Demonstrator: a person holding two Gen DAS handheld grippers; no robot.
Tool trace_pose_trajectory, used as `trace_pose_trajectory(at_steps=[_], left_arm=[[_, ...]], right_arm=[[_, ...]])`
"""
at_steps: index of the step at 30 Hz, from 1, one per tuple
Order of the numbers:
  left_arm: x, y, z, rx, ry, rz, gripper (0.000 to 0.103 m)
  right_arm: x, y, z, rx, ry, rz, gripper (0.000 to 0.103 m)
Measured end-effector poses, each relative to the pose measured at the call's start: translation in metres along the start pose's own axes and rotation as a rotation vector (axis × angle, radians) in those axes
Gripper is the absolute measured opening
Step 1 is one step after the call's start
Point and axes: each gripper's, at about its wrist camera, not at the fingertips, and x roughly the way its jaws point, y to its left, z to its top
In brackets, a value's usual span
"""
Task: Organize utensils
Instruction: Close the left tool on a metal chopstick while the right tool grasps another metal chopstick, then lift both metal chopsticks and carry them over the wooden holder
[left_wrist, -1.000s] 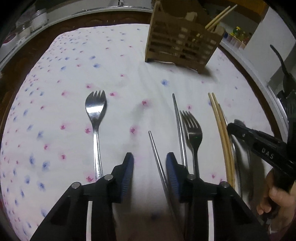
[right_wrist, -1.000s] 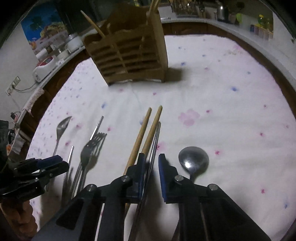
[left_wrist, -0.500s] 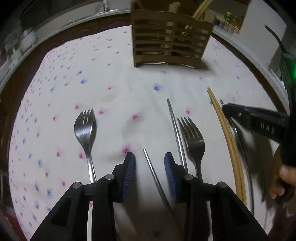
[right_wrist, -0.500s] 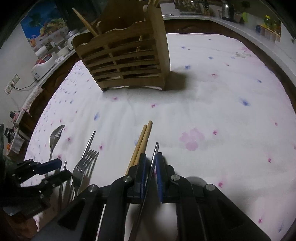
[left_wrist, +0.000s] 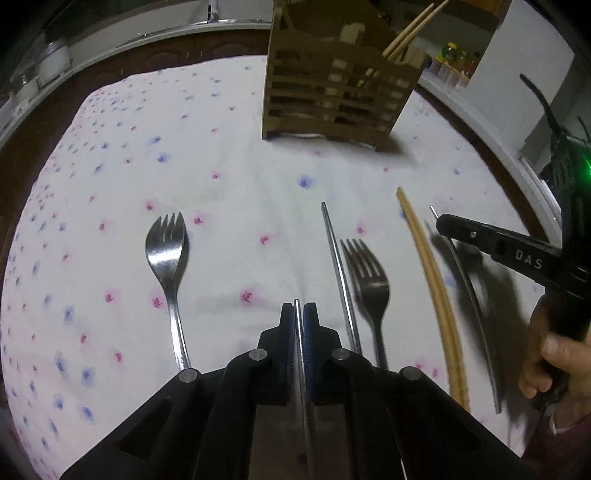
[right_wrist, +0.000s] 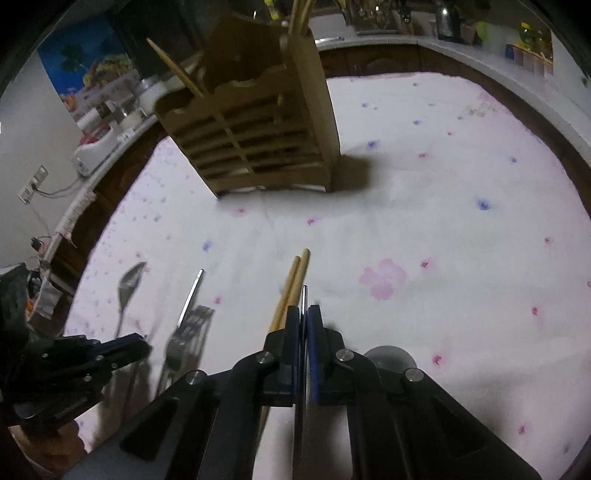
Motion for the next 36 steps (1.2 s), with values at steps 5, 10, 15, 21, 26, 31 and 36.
trace_pose_trajectory(at_steps=[5,10,15,21,26,31,36], left_arm=[[-0.033,0.002,-0.001,0.002,-0.059,-0.026,0.002],[-0.07,0.004,-0.003,-0.002,-0.121,-0.047,0.002],[-0.116,0.007,-0.01,-0.011,-0.223,-0.057,0.002],[-0.166,0.017,-0.027,-0.038,-0.346,-0.071,0.002],[-0.195,0.026,-0.045,-0.064,-0.423,-0.072,0.002],[-0.205,0.03,-0.05,-0.08,-0.464,-0.077,0.002],[-0.21,0.034,-0.047,-0.077,-0.497,-0.073,0.002]], right_arm=[[-0.028,0.009,0.0,-0.012,-0.048,0.028,0.004],[-0.054,0.017,0.001,-0.022,-0.096,0.047,0.004],[-0.08,0.026,0.002,-0.036,-0.149,0.057,0.004],[-0.118,0.037,0.002,-0.049,-0.23,0.059,0.004],[-0.149,0.043,0.004,-0.062,-0.303,0.049,0.004],[-0.163,0.048,0.01,-0.076,-0.351,0.037,0.004],[-0.17,0.051,0.015,-0.083,-0.376,0.035,0.004]])
